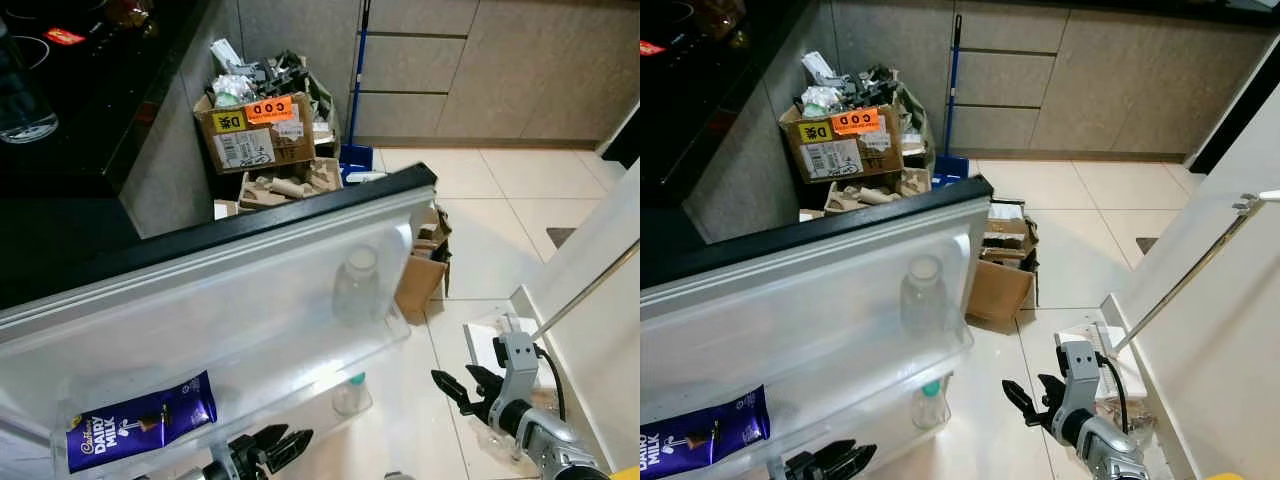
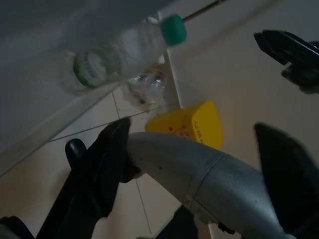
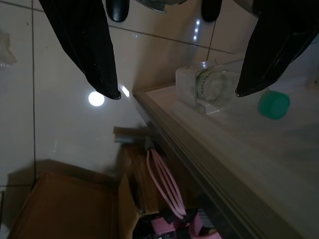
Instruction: Restocking fridge
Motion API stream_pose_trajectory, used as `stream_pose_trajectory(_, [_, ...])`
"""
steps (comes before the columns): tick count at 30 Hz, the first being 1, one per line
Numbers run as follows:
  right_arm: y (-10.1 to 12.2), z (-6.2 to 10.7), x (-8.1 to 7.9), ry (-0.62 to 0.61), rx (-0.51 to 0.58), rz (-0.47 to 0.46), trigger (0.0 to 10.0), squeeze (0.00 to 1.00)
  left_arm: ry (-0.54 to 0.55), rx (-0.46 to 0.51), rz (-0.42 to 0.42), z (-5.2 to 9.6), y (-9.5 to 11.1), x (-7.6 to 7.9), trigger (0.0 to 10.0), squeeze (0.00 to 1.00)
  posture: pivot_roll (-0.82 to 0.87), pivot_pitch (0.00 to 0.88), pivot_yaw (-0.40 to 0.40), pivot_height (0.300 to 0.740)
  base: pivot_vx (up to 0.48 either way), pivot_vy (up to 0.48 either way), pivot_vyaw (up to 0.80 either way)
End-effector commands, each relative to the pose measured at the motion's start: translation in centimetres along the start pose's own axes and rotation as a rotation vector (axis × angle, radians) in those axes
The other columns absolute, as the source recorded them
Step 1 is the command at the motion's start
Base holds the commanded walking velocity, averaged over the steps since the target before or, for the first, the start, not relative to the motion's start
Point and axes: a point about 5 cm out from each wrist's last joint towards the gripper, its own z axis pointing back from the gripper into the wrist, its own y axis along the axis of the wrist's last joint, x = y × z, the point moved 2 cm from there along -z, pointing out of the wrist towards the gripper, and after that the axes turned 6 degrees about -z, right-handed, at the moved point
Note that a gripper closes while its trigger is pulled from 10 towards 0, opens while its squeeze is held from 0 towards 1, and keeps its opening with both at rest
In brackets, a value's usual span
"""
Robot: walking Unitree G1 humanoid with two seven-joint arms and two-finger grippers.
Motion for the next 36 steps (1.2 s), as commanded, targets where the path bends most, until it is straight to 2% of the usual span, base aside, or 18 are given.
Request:
stream_pose_trajectory(1, [-1.1,0.3,0.2,-0.016,-0.045,-0.007,10.0,0.0,-0.078,0.002,-0.161,-1.7,2.6,0.7,10.0,0.0,0.0,0.056,-0.039,0.689,0.0,0.0,0.0])
stream_pose_trajectory(3, [-1.4,0.3,0.2,-0.025,-0.058,-0.003,10.0,0.0,0.088,-0.277,-0.197,-1.3,-1.0,-0.7,10.0,0.0,0.0,0.065,-0.037,0.689,0.0,0.0,0.0])
stream_pose_trajectory(4, [-1.4,0.3,0.2,-0.025,-0.058,-0.003,10.0,0.0,0.088,-0.277,-0.197,-1.3,-1.0,-0.7,10.0,0.0,0.0,0.065,-0.037,0.689,0.0,0.0,0.0])
stream_pose_trajectory(6, [-1.6,0.3,0.2,-0.033,-0.063,-0.001,10.0,0.0,0.24,-0.459,-0.206,-0.2,-3.5,-1.8,10.0,0.0,0.0,0.068,-0.038,0.689,0.0,0.0,0.0])
stream_pose_trajectory(8, [-1.6,0.4,0.2,-0.034,-0.064,-0.002,10.0,0.0,0.311,-0.535,-0.212,0.5,-4.4,-2.3,10.0,0.0,0.0,0.068,-0.038,0.689,0.0,0.0,0.0])
stream_pose_trajectory(9, [-1.6,0.4,0.2,-0.034,-0.064,-0.002,10.0,0.0,0.311,-0.535,-0.212,0.5,-4.4,-2.3,10.0,0.0,0.0,0.068,-0.038,0.689,0.0,0.0,0.0])
stream_pose_trajectory(10, [-1.7,0.4,0.2,-0.036,-0.066,-0.004,10.0,0.0,0.373,-0.607,-0.249,1.3,-5.2,-2.7,10.0,0.0,0.0,0.068,-0.038,0.689,0.0,0.0,0.0])
stream_pose_trajectory(12, [-1.9,0.4,0.2,-0.039,-0.071,-0.005,10.0,0.0,0.471,-0.682,-0.252,2.5,-6.4,-3.2,10.0,0.0,0.0,0.073,-0.039,0.689,0.0,0.0,0.0])
stream_pose_trajectory(14, [-1.9,0.4,0.2,-0.039,-0.071,-0.005,10.0,0.0,0.471,-0.682,-0.252,2.5,-6.4,-3.2,10.0,0.0,0.0,0.073,-0.039,0.689,0.0,0.0,0.0])
stream_pose_trajectory(16, [-1.9,0.4,0.2,-0.044,-0.071,-0.004,10.0,0.0,0.52,-0.762,-0.29,3.4,-7.4,-3.4,10.0,0.0,0.0,0.076,-0.037,0.689,0.0,0.0,0.0])
stream_pose_trajectory(20, [-2.0,0.5,0.4,-0.056,-0.072,-0.002,10.0,0.0,0.577,-0.79,-0.29,4.1,-8.1,-3.5,10.0,0.0,0.0,0.077,-0.035,0.689,0.0,0.0,0.0])
stream_pose_trajectory(24, [-1.9,0.6,0.7,-0.086,-0.068,-0.009,10.0,0.0,0.631,-0.769,-0.249,4.5,-8.4,-3.6,10.0,0.0,0.0,0.076,-0.035,0.689,0.0,0.0,0.0])
stream_pose_trajectory(26, [-2.1,0.9,1.2,-0.128,-0.074,-0.011,10.0,0.0,0.688,-0.744,-0.202,4.8,-8.7,-3.7,10.0,0.0,0.0,0.074,-0.034,0.689,0.0,0.0,0.0])
stream_pose_trajectory(29, [-2.2,1.0,1.4,-0.145,-0.079,-0.009,10.0,0.0,0.711,-0.736,-0.184,5.0,-8.8,-3.7,10.0,0.0,0.0,0.074,-0.034,0.689,0.0,0.0,0.0])
stream_pose_trajectory(33, [-3.1,2.0,2.6,-0.244,-0.094,-0.047,10.0,0.0,0.866,-0.661,-0.072,6.6,-9.3,-4.2,10.0,0.0,0.0,0.071,-0.035,0.689,0.0,0.0,0.0])
stream_pose_trajectory(34, [-3.1,2.0,2.6,-0.244,-0.094,-0.047,10.0,0.0,0.866,-0.661,-0.072,6.6,-9.3,-4.2,10.0,0.0,0.0,0.071,-0.035,0.689,0.0,0.0,0.0])
stream_pose_trajectory(35, [-3.7,2.7,3.4,-0.307,-0.1,-0.076,10.0,0.0,0.937,-0.578,-0.004,7.1,-8.9,-4.5,10.0,0.0,0.0,0.07,-0.036,0.689,0.0,0.0,0.0])
stream_pose_trajectory(36, [-3.7,2.7,3.4,-0.307,-0.1,-0.076,10.0,0.0,0.937,-0.578,-0.004,7.1,-8.9,-4.5,10.0,0.0,0.0,0.07,-0.036,0.689,0.0,0.0,0.0])
